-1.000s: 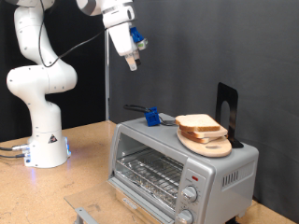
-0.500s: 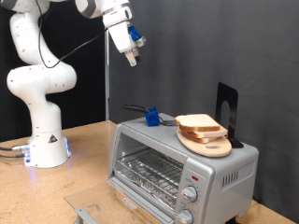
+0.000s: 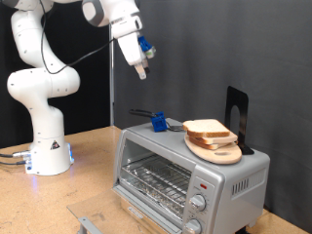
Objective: Make a piece of toast with the oven
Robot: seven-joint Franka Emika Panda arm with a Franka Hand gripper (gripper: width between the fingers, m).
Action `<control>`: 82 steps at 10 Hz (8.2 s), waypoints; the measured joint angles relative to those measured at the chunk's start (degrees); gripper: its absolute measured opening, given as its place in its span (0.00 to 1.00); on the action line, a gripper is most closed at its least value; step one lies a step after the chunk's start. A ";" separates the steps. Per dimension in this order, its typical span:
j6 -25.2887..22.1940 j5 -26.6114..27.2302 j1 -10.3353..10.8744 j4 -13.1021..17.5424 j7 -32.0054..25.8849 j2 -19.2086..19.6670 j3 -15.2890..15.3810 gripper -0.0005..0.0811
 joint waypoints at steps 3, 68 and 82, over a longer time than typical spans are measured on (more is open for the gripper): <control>5.85 -0.10 0.03 -1.68 -0.15 5.37 2.27 0.99; 10.17 14.08 -6.28 3.66 -13.12 18.74 -4.25 0.55; 6.47 6.87 -6.32 11.82 -3.88 27.60 -1.45 0.55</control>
